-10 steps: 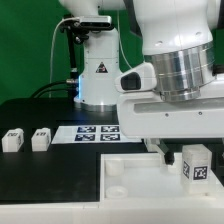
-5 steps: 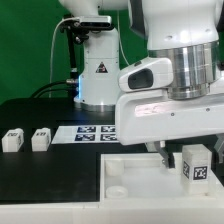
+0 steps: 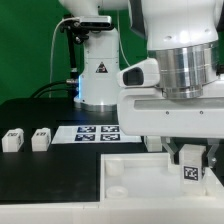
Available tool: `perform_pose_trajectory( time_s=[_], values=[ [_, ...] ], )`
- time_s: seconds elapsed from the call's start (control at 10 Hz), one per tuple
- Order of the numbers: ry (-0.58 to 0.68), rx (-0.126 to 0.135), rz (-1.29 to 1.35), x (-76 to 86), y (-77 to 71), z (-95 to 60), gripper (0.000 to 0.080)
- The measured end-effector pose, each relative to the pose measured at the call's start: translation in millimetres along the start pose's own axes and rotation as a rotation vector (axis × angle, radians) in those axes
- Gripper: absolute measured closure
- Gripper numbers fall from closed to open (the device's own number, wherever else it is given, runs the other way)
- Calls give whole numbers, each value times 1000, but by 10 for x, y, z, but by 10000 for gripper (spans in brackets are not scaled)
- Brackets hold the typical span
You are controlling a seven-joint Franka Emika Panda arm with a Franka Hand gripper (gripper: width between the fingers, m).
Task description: Assemble one leg
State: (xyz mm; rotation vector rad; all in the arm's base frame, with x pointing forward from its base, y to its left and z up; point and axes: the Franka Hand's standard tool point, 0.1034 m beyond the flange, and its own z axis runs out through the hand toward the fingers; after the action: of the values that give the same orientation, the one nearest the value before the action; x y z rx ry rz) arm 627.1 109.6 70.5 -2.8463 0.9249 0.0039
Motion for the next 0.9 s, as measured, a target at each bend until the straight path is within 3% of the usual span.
perform_pose_trajectory(
  time_s=[0.2, 0.5, 0.9],
  values=[
    [-40, 20, 484, -39, -2, 14, 507],
    [-83, 45, 882, -51, -32, 14, 506],
    [-97, 39, 1101, -71, -44, 24, 506]
  ],
)
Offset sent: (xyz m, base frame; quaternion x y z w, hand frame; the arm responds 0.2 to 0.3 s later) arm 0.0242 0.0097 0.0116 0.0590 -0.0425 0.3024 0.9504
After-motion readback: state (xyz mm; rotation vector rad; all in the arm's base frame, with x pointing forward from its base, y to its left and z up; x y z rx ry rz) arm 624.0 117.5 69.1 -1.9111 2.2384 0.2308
